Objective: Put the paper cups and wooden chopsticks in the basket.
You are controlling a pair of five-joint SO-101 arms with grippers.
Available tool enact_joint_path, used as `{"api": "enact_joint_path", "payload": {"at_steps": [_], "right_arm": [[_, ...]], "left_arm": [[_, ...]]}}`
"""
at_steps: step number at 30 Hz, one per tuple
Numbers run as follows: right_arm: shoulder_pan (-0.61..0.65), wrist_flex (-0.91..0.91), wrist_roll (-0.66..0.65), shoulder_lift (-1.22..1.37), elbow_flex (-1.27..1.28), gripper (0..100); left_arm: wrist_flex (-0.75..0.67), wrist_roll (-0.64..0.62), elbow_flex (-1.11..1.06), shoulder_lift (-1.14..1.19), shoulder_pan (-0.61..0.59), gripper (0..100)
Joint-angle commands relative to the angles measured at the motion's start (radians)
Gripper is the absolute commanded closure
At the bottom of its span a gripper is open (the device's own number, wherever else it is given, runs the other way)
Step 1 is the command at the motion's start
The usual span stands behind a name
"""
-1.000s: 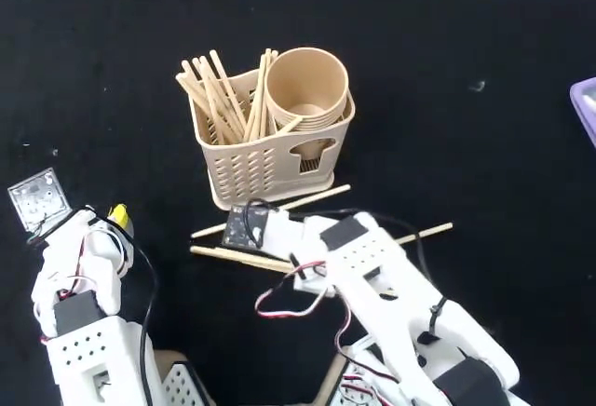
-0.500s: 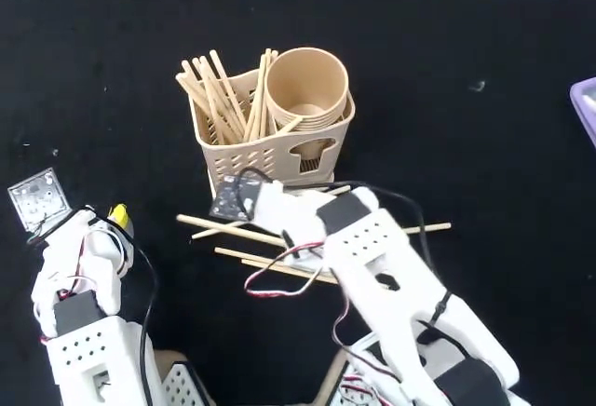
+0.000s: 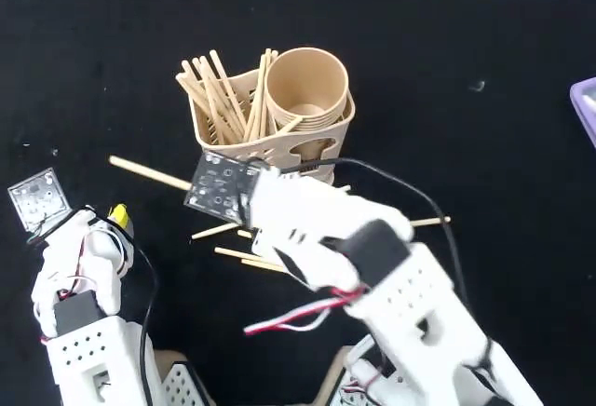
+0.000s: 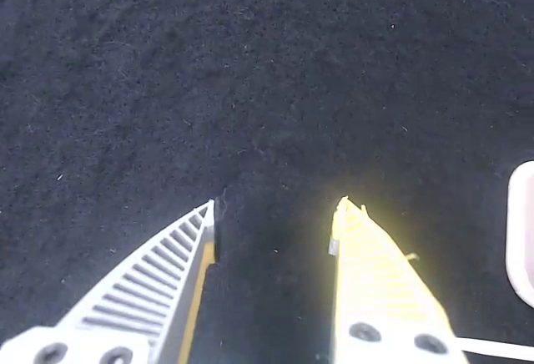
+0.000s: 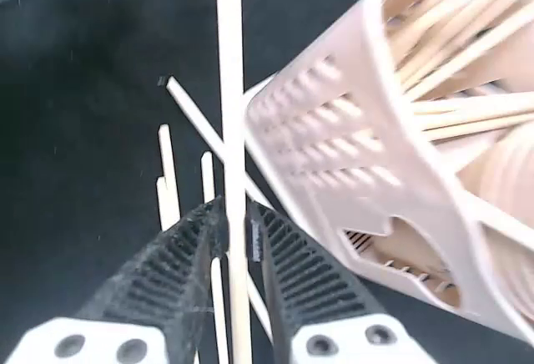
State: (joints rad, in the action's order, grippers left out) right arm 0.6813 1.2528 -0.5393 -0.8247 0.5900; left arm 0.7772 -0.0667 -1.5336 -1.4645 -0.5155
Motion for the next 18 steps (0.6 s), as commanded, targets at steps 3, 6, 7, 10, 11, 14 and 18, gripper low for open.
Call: {"api": "enact_joint_path", "payload": {"at_steps": [3, 6, 7, 10, 11, 14, 18], "right_arm": [[0.014, -0.155, 0.107, -0.101, -0.061, 98.8], [0.012, -0.301, 0.186, -0.110, -0.044, 98.8], [0.011, -0.367, 0.212, -0.110, -0.031, 98.8], [0.011, -0.559, 0.275, -0.110, 0.021, 98.8], [0.011, -0.621, 0.293, -0.110, 0.038, 98.8], [0.009, -0.804, 0.330, -0.110, 0.088, 98.7], [-0.029, -1.043, 0.324, -0.108, 0.200, 98.7]], "left_arm": [[-0.005, -0.005, 0.048, -0.008, 0.012, 78], [-0.005, -0.005, 0.048, -0.008, 0.012, 78], [-0.005, -0.005, 0.048, -0.008, 0.012, 78], [-0.005, -0.005, 0.048, -0.008, 0.012, 78], [-0.005, -0.005, 0.048, -0.008, 0.012, 78], [-0.005, -0.005, 0.048, -0.008, 0.012, 78], [-0.005, -0.005, 0.048, -0.008, 0.012, 78]]}}
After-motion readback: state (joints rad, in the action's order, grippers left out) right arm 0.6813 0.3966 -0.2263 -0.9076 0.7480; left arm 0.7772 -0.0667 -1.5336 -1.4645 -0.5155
